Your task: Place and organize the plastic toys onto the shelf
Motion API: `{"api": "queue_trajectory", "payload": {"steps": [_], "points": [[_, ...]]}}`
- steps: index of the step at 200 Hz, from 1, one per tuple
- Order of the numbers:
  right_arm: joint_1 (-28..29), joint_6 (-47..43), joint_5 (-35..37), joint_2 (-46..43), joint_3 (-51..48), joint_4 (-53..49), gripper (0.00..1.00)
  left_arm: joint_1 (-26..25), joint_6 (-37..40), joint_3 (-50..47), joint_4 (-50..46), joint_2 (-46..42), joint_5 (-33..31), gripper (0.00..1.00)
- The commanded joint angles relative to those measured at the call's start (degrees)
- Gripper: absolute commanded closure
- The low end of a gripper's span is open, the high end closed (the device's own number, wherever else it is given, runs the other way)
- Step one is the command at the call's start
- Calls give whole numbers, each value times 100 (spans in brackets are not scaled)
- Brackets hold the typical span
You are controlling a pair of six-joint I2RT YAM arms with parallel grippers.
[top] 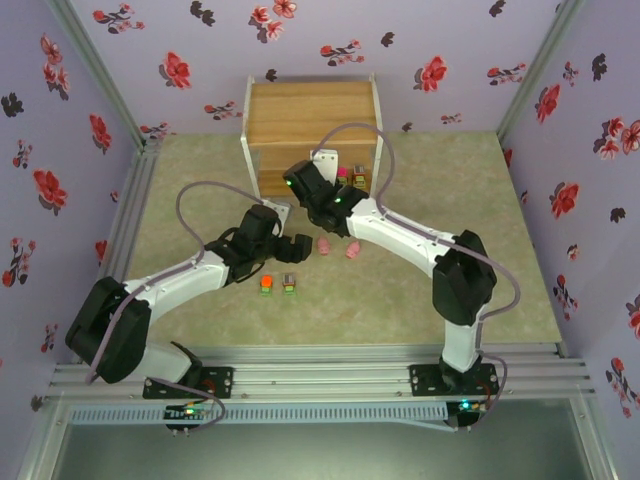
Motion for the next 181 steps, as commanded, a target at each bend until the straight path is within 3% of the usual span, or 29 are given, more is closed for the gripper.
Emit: {"api": "queue_trajectory", "payload": {"steps": [1, 181], "points": [[-69, -131, 79, 132, 202, -61, 99, -30, 129, -34, 84, -44, 104, 9], [-311, -284, 10, 552, 305, 79, 98, -31, 137, -21, 84, 2, 110, 9]]}}
